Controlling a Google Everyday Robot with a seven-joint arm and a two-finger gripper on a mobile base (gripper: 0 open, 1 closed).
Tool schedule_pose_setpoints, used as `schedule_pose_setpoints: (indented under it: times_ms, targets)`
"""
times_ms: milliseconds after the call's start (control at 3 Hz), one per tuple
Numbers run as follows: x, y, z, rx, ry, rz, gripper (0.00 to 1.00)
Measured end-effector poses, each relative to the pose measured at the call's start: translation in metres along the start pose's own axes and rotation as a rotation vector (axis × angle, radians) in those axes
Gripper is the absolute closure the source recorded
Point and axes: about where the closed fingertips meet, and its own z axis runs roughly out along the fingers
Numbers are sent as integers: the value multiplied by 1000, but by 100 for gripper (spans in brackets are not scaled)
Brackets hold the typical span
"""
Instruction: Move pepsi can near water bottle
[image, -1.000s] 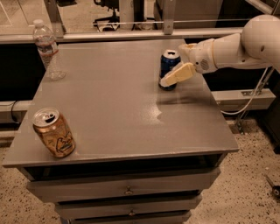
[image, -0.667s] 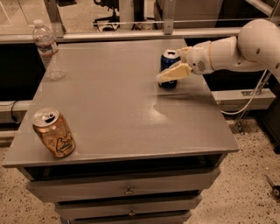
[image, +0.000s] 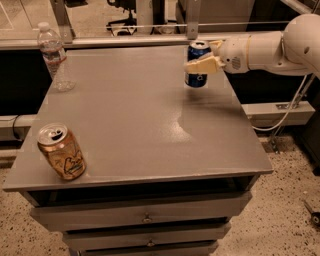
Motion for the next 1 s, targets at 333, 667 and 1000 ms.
schedule_pose_setpoints:
  times_ms: [333,667,1000]
  targets:
    - [1,2,3,-6,2,1,100]
    - [1,2,3,-6,2,1,100]
    - [-16,2,45,-47,-82,-19,100]
